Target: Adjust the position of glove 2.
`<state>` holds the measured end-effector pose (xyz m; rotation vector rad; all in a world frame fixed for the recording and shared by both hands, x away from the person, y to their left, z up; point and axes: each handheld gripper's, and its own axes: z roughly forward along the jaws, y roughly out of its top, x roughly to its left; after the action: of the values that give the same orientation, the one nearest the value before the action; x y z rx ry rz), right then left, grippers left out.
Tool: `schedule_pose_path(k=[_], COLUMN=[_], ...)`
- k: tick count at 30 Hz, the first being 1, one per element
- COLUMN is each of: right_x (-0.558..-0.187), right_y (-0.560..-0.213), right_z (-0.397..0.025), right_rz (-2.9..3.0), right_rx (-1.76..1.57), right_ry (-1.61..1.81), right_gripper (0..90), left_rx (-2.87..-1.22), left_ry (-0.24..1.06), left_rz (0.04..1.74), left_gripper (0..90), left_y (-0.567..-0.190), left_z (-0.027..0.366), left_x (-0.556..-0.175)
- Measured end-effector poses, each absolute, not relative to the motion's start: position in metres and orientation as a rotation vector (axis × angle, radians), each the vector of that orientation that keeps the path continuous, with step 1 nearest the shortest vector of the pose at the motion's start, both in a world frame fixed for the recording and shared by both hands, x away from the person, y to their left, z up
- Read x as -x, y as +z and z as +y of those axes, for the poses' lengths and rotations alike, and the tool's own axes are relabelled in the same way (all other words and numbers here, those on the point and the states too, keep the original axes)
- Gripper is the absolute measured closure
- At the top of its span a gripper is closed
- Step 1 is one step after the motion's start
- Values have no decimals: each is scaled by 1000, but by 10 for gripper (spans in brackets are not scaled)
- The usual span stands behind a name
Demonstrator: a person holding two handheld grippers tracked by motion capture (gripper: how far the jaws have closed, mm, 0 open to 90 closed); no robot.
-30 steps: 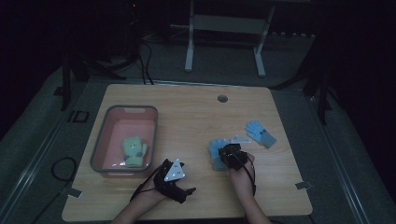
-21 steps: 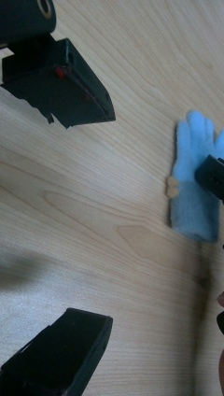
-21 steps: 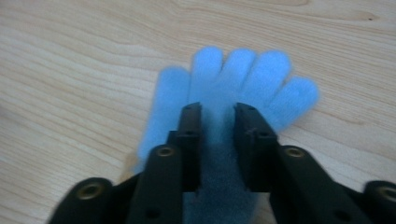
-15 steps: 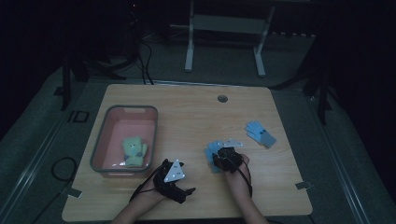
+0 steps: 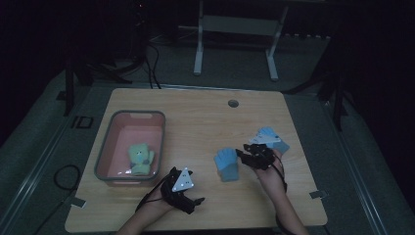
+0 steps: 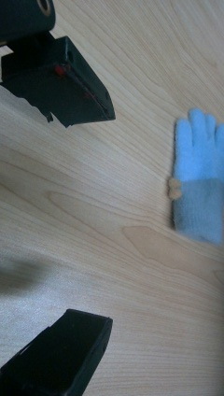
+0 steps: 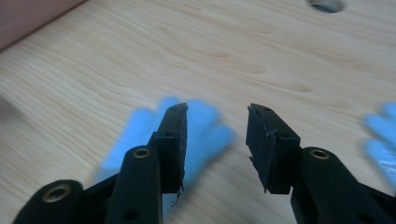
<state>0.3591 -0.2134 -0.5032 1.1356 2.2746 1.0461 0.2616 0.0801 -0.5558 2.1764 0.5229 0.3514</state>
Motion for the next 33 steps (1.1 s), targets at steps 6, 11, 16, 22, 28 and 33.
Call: schedule_pose_path(k=[6, 11, 16, 22, 28, 33], right_x=[-366, -377, -392, -415, -436, -446], right_y=[-499, -498, -498, -502, -511, -521], right_z=[-256, -289, -314, -338, -355, -358], right_rz=[2291, 2299, 2285, 2279, 2276, 2304], right_rx=[-1103, -1107, -1125, -1157, -1177, -1176], right_ry=[1064, 1060, 1031, 991, 977, 945], right_gripper=[601, 600, 596, 575, 553, 548], left_rx=[-2184, -2180, -2180, -2176, -2185, -2184], left_ry=[353, 358, 359, 360, 353, 362], left_rz=[514, 506, 510, 526, 519, 522], left_gripper=[38, 39, 38, 38, 38, 38], left_y=[-557, -556, -556, -556, -557, -558], left_z=[79, 79, 79, 81, 81, 81], left_x=[-260, -259, -258, -257, -257, -256])
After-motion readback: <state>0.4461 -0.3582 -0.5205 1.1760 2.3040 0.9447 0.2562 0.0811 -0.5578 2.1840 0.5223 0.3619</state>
